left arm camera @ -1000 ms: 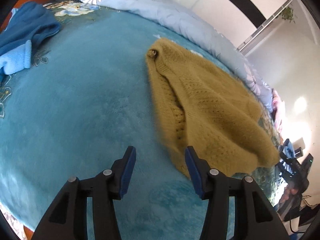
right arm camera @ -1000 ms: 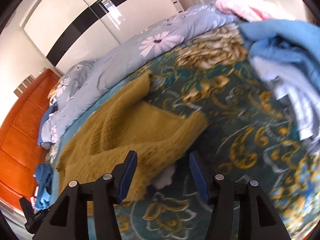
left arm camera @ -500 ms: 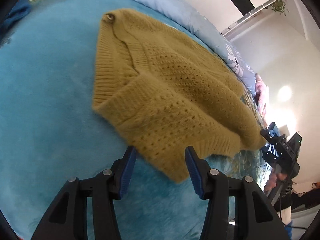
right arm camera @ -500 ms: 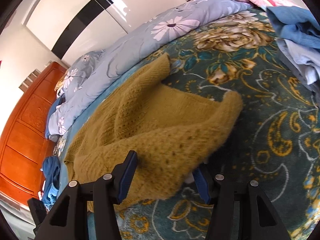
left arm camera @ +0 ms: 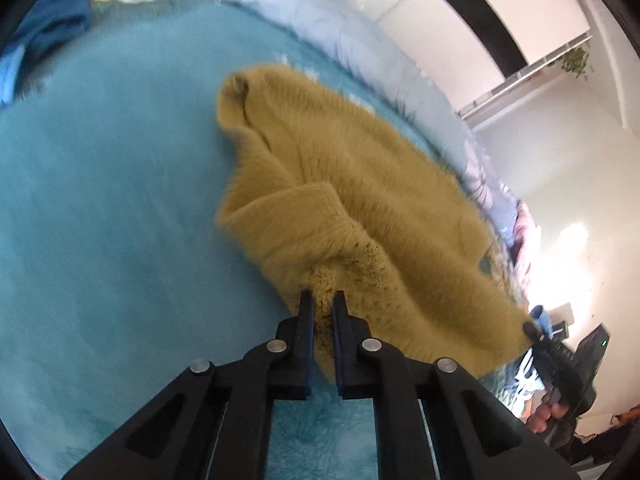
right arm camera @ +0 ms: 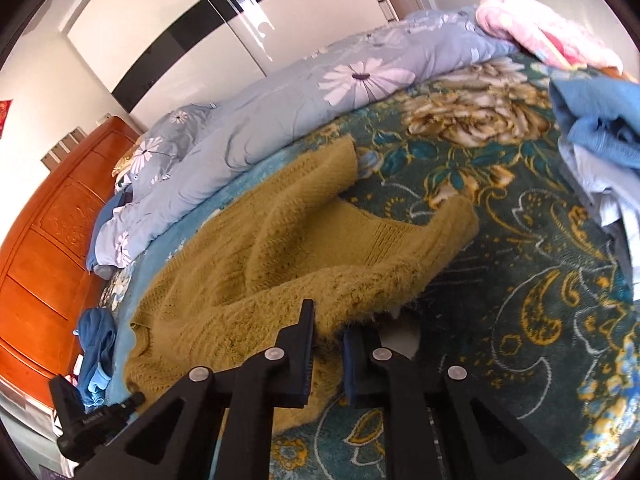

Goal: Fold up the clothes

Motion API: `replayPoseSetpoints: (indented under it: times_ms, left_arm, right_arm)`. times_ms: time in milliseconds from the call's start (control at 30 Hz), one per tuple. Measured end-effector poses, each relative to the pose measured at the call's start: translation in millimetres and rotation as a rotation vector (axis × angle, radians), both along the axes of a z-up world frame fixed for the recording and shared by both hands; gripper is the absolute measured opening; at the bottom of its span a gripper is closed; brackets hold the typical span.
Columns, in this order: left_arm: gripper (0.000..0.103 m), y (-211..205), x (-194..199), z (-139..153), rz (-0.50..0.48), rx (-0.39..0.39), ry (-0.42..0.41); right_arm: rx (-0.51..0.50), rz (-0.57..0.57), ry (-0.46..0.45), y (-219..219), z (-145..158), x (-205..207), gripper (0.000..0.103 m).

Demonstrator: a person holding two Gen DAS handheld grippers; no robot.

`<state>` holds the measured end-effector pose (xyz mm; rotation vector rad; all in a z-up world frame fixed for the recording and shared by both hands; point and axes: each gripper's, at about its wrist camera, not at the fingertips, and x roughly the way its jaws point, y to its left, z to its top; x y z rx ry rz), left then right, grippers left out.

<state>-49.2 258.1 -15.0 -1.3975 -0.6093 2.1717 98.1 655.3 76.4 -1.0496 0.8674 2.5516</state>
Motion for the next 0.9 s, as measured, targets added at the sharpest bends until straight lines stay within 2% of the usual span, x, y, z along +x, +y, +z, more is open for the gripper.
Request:
replayPoseSetpoints:
  times_ms: [133,233,267,333,400,467,600,733,833,900]
  left_arm:
    - [0.008,-29,-3,36,0.002,-0.03,0.129]
    - [0.008,-53,0,49,0.02,-0.064,0.179]
    - [0.008,-63,2,50,0.025,-0.074,0.178]
    - [0.003,-75,8,47,0.041,-0.138,0.186]
    - [0.003,-83,12,41,0.041,-0.212,0.198]
    - [0.003,-93,15,28,0.043,-0.244,0.173]
    - [0.003,-104,14,11,0.059,-0.213,0.125]
    - [0.003,-95,-4,15,0.031,-0.189,0.141]
    - [0.003,-81,-27,20,0.002,-0.185,0.158]
    - [0.004,-73,-46,22,-0.014,-0.176,0.16]
  right_arm:
    - [0.04,0.028,0.027,-19,13,18,0.012]
    - [0.051,0.071,0.036,-41,13,35,0.012]
    - [0.064,0.081,0.018,-49,9,40,0.012]
    - [0.089,0.103,-0.017,-64,2,49,0.012]
    - [0.088,0.106,-0.047,-68,-8,55,0.012]
    - [0.08,0.102,-0.074,-69,-19,59,0.011]
    - [0.06,0.092,-0.121,-68,-40,68,0.011]
    - [0.083,0.091,-0.137,-64,-39,70,0.016]
    - [0.123,0.095,-0.16,-64,-37,70,0.025]
    - [0.16,0.08,-0.189,-61,-36,74,0.038]
